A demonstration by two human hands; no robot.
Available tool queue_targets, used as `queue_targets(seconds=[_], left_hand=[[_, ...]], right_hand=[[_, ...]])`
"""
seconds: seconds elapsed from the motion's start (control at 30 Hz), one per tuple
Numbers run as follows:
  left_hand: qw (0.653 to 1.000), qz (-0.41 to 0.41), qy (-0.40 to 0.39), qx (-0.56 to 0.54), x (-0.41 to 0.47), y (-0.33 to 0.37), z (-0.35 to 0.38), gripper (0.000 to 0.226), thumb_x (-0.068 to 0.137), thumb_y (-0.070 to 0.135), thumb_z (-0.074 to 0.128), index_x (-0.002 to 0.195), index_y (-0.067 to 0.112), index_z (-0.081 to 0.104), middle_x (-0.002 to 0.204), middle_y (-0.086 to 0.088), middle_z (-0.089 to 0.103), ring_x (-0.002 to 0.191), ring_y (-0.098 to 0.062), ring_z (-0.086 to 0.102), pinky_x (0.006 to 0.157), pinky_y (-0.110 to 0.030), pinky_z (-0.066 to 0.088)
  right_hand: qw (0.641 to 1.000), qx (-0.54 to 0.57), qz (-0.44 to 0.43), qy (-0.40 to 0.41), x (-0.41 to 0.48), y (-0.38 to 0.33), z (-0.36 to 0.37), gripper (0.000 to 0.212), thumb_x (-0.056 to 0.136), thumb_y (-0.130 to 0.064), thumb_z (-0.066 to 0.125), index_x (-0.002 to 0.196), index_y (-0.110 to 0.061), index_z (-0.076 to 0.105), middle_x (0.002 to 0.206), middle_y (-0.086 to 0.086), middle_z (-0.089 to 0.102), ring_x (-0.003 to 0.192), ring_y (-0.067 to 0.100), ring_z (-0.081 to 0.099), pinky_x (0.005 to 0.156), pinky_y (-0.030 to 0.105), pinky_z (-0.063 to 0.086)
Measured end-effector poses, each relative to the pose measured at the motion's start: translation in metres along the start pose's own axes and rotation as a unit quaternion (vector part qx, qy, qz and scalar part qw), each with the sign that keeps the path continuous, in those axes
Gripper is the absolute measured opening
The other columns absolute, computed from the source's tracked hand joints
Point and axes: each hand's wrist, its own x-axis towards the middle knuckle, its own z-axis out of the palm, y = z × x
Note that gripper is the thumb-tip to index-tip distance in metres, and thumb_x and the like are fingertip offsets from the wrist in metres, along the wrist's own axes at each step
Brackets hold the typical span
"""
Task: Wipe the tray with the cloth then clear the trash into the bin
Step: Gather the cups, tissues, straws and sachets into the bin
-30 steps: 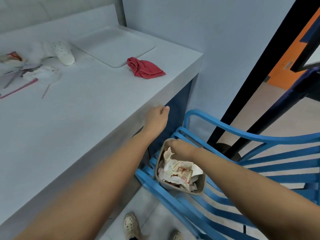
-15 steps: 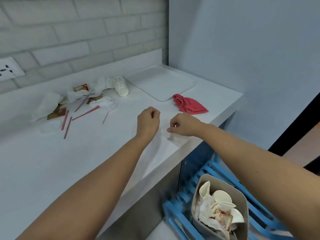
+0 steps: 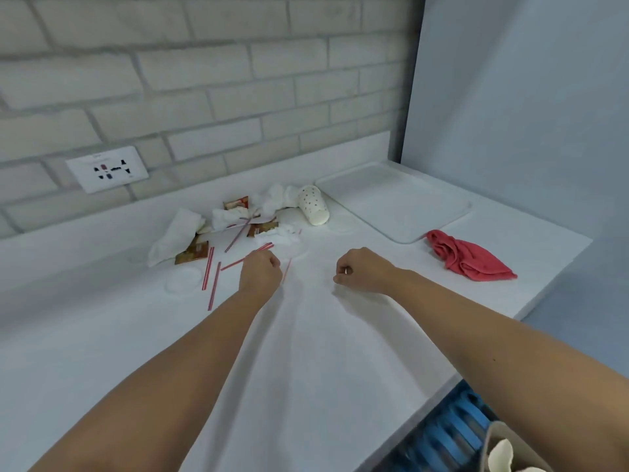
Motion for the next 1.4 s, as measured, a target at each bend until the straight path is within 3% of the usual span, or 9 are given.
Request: queue_targets(seconds=[0.17,0.3,0.47,0.57,0.73,0.93,1.13,1.27,1.4], left_hand=[[0.996,-0.022,0.005,0.092,0.042,-0.031,-0.013,0.023,0.091,0.002,0.052,0.107,0.002,0.067,0.115,-0.015,0.056,0.102,-0.027,0.059,0.090,-0.029,0.050],[0.991,-0.014,-0.012,0.130,0.070,-0.041,-0.014,0.023,0.092,0.010,0.053,0.110,0.004,0.067,0.120,-0.015,0.050,0.107,-0.029,0.054,0.093,-0.038,0.051],[0.983,0.006,-0.063,0.175,0.085,-0.046,-0.008,0.034,0.092,0.029,0.056,0.117,0.006,0.062,0.121,-0.011,0.052,0.110,-0.025,0.051,0.093,-0.032,0.046],[0.978,0.003,-0.099,0.184,0.095,-0.044,-0.006,0.032,0.088,0.023,0.062,0.116,0.006,0.065,0.112,-0.010,0.063,0.101,-0.024,0.061,0.090,-0.029,0.050],[0.968,0.017,-0.114,0.223,0.105,-0.039,-0.003,0.025,0.088,0.010,0.061,0.112,0.004,0.066,0.110,-0.012,0.065,0.099,-0.025,0.062,0.087,-0.028,0.051],[0.960,0.019,-0.164,0.225,0.105,-0.038,0.003,0.025,0.091,0.012,0.051,0.111,0.001,0.059,0.085,-0.006,0.052,0.091,-0.023,0.057,0.072,-0.028,0.044],[0.949,-0.008,-0.200,0.242,0.099,-0.032,0.012,0.034,0.092,0.007,0.046,0.124,0.000,0.053,0.126,-0.013,0.054,0.120,-0.026,0.051,0.097,-0.029,0.043],[0.959,-0.010,-0.166,0.227,0.094,-0.028,0.017,0.037,0.094,0.004,0.041,0.131,0.001,0.044,0.135,-0.013,0.046,0.126,-0.025,0.045,0.102,-0.029,0.039],[0.963,-0.032,-0.155,0.217,0.092,-0.027,0.017,0.041,0.094,0.004,0.043,0.134,0.000,0.036,0.137,-0.016,0.041,0.127,-0.027,0.043,0.102,-0.031,0.039]], right_hand=[[1.000,0.006,0.018,0.012,0.034,-0.011,0.010,0.019,0.091,-0.018,0.053,0.089,-0.003,0.066,0.083,-0.003,0.054,0.080,0.016,0.050,0.070,0.027,0.041],[0.999,0.003,0.008,0.045,0.060,-0.020,0.012,0.014,0.090,-0.011,0.051,0.081,-0.008,0.061,0.071,-0.006,0.045,0.079,0.016,0.047,0.068,0.026,0.037],[0.995,0.003,0.005,0.097,0.098,-0.033,0.012,0.019,0.092,-0.013,0.052,0.105,-0.005,0.062,0.098,0.005,0.047,0.095,0.020,0.045,0.075,0.027,0.038],[0.996,0.014,0.007,0.090,0.123,-0.044,0.016,0.033,0.091,-0.014,0.054,0.124,-0.010,0.052,0.126,0.007,0.046,0.120,0.023,0.040,0.088,0.032,0.041],[0.999,-0.037,0.004,0.022,0.158,-0.062,0.026,0.065,0.091,-0.014,0.053,0.148,-0.025,0.023,0.145,0.006,0.032,0.130,0.030,0.032,0.101,0.040,0.039],[0.993,-0.100,0.022,-0.058,0.175,-0.063,0.038,0.053,0.089,-0.009,0.054,0.139,-0.023,0.040,0.131,0.008,0.044,0.120,0.028,0.045,0.093,0.037,0.044],[0.993,-0.102,0.040,-0.031,0.173,-0.060,0.035,0.028,0.092,-0.011,0.052,0.119,-0.005,0.055,0.124,0.011,0.056,0.108,0.023,0.054,0.083,0.030,0.045],[0.993,-0.102,0.048,-0.017,0.172,-0.055,0.036,0.023,0.087,-0.011,0.059,0.108,-0.002,0.060,0.123,0.010,0.039,0.101,0.024,0.049,0.079,0.029,0.045],[0.995,-0.086,0.046,-0.025,0.167,-0.055,0.037,0.017,0.089,-0.004,0.053,0.107,-0.006,0.053,0.106,0.011,0.047,0.087,0.019,0.044,0.066,0.026,0.036]])
